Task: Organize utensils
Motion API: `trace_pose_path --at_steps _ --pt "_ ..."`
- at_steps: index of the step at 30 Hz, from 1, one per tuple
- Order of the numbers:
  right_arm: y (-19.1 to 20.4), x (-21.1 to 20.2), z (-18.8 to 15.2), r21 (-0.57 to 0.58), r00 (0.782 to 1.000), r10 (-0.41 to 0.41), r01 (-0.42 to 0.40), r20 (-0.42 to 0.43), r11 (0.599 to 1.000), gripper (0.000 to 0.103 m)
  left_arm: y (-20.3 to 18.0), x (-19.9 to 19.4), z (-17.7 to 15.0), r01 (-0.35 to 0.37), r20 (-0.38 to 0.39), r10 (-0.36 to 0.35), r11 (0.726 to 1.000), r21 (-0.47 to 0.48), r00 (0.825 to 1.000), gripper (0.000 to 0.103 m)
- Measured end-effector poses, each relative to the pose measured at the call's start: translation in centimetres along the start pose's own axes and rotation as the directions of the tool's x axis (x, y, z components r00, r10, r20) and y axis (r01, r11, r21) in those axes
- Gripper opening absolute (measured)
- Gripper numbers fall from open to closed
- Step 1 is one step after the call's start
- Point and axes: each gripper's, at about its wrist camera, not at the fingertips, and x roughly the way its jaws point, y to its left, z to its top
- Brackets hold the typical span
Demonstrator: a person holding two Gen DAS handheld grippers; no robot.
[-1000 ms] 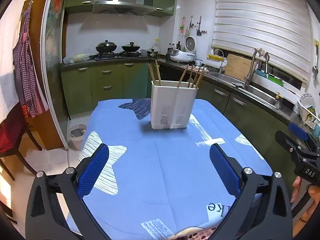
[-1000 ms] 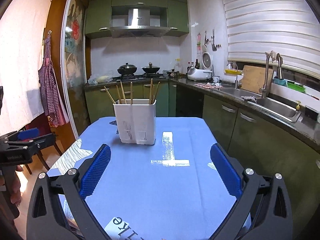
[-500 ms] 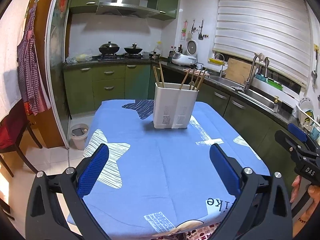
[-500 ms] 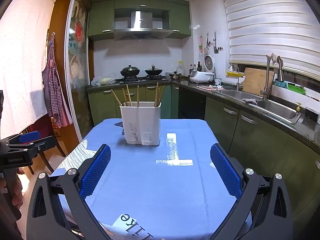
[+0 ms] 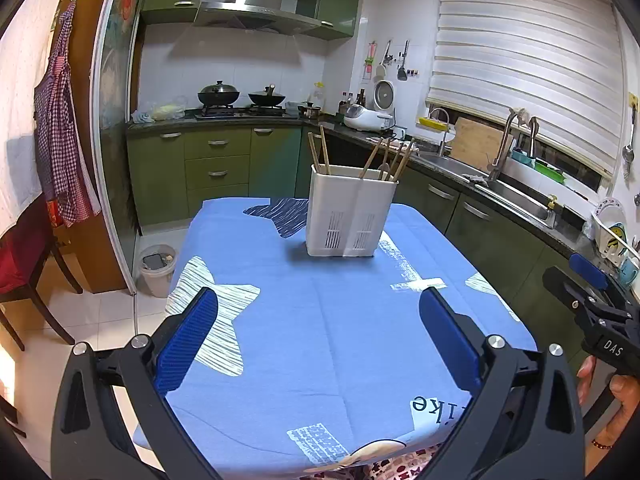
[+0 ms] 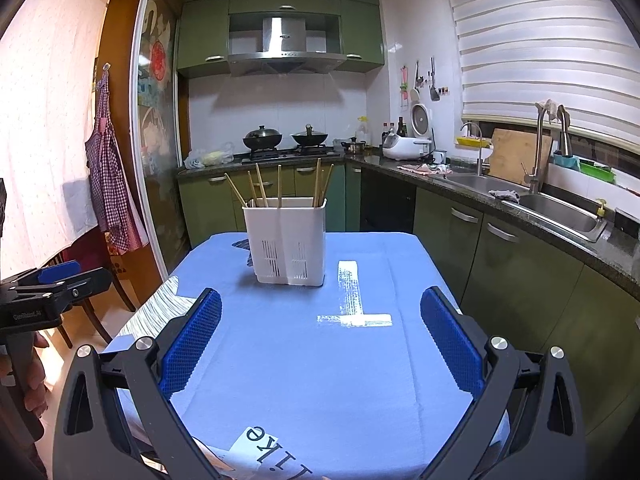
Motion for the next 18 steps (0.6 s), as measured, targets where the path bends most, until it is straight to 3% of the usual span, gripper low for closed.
trace_pose_path --at_steps 18 --pt "-0.33 0.27 -0.06 0.009 1.000 0.008 -0.008 -0.003 1.000 0.098 -0.09 0.04 0.20 0.000 0.000 0.000 1.000 0.000 1.000 0.096"
